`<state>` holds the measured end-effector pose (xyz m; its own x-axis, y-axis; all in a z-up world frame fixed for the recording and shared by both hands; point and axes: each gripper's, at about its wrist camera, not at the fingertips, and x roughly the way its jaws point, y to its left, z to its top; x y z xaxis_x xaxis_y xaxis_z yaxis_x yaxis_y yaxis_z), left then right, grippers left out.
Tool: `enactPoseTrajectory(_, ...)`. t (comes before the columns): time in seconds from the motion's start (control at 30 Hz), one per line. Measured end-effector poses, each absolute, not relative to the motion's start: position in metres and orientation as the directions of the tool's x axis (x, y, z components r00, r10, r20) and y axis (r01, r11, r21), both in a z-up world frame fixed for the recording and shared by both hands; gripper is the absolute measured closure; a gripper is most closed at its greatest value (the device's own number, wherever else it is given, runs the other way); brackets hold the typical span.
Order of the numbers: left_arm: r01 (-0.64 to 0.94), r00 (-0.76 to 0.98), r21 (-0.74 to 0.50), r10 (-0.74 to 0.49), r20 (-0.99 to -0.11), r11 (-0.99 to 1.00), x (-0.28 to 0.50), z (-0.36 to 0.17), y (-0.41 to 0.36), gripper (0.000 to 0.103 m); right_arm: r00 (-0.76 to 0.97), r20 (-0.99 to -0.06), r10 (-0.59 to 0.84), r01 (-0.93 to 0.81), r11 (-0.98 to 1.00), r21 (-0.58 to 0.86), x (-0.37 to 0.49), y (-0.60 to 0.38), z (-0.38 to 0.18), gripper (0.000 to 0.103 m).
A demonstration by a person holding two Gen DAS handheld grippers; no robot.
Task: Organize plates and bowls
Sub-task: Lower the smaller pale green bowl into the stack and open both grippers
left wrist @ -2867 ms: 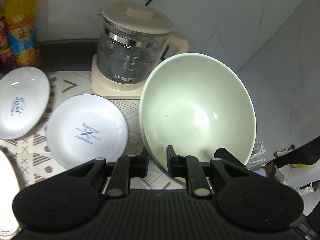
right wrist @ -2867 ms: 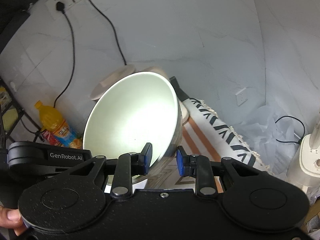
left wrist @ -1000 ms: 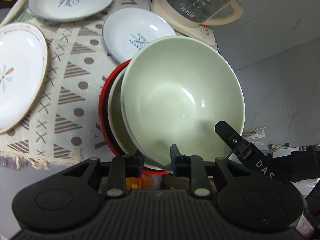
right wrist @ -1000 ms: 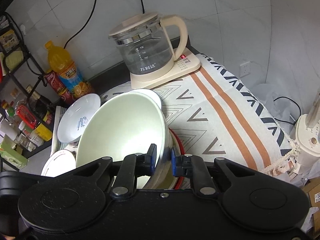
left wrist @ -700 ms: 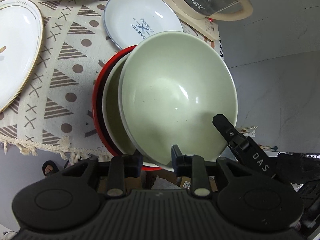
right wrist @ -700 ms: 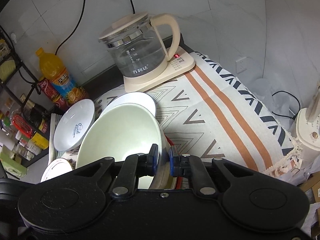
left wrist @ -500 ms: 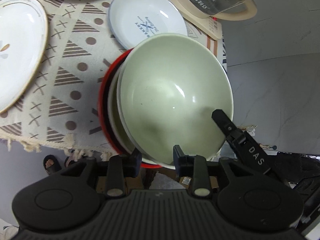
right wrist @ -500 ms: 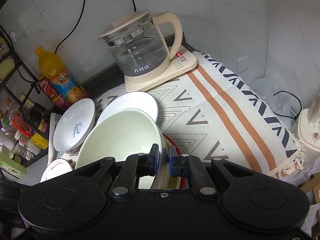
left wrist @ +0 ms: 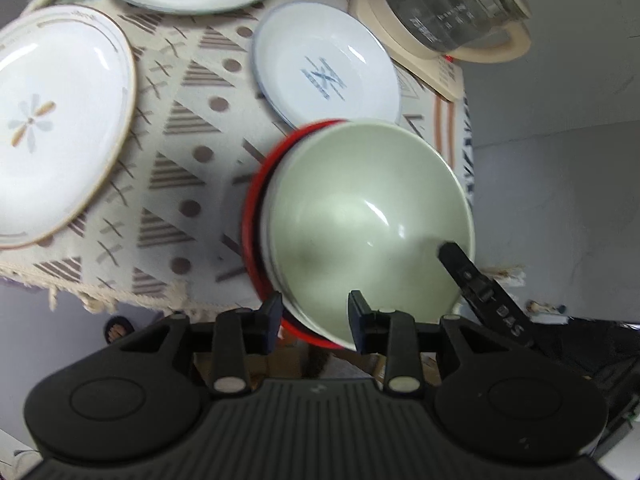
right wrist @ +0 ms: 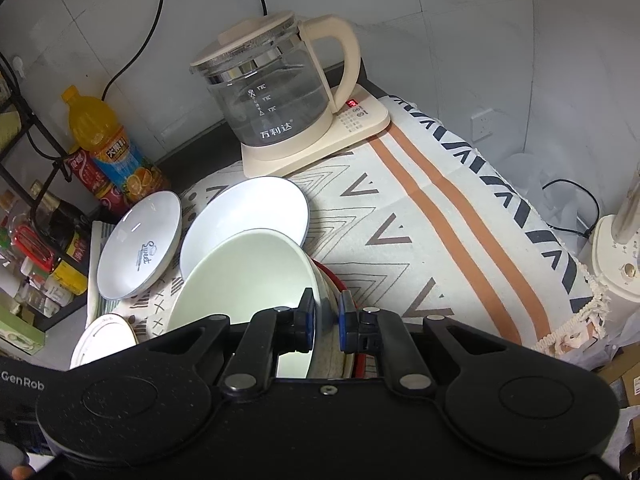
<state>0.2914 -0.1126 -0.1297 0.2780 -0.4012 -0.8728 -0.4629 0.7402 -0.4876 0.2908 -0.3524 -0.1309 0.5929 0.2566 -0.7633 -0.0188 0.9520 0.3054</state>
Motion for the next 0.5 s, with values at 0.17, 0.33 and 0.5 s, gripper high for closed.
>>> enactPoseTrajectory(0.17,-0.448,0.288,-0.435,-0.335,-0.897,0.781,0.2952,-0.1303,-0.114,0.071,0.596,-0.769,0.232,-0.042,0.965,0.259,0.2916,-0.3476,-0.1296,0.092)
enactPoseTrajectory(0.33,-0.437,0.299,-0.391,-0.28,-0.912,0.81,0.2961,-0.1306,-0.1131,0.07,0.594,-0.774,0.219,-0.043,0.97,0.241,0.2904,-0.3495,-0.1293,0.087)
enactPoseTrajectory(0.5,-0.468,0.302,-0.363,-0.24,-0.922,0.806,0.294,-0.1368,-0.1049,0.069,0.589,-0.776,0.226,-0.031,0.966,0.258,0.2887,-0.3554,-0.1308,0.084)
